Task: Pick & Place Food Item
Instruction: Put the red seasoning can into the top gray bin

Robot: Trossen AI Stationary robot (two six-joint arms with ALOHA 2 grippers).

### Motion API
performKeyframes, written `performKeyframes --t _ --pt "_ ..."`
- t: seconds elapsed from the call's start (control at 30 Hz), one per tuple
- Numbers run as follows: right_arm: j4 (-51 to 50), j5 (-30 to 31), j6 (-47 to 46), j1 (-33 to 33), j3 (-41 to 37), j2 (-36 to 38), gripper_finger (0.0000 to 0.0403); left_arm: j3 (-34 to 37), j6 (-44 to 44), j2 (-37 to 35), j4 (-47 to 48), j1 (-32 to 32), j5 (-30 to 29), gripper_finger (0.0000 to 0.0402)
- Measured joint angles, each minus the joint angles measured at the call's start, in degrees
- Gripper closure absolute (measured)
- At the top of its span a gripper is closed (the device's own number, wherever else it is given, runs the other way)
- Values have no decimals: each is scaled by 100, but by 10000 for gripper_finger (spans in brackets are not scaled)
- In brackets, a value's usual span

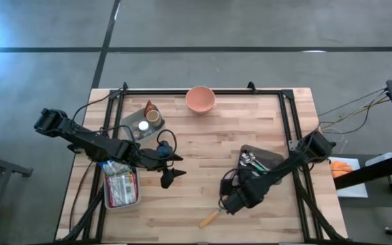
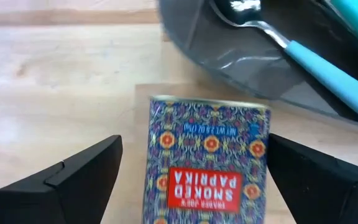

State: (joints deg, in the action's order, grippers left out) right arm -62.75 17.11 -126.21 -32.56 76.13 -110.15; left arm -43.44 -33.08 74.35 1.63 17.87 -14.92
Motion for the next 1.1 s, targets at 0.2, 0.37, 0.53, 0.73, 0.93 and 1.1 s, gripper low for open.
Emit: performKeyframes --t 0.2,0.37,0.53,0.73,0.93,1.1 --pt "10 -43 82 -6 53 121 23 0 0 0 4 0 0 89" --pt "78 -45 -109 -4 51 137 23 0 0 0 2 0 -2 89" --pt "298 -126 -80 -4 51 137 23 0 0 0 2 0 0 89" --pt "285 -261 -138 -4 -40 137 23 0 2 0 0 4 0 89" --pt "290 -263 -262 2 -127 137 23 0 1 0 0 4 -2 89" --pt "322 -210 -245 0 -156 135 23 0 0 0 0 4 0 89"
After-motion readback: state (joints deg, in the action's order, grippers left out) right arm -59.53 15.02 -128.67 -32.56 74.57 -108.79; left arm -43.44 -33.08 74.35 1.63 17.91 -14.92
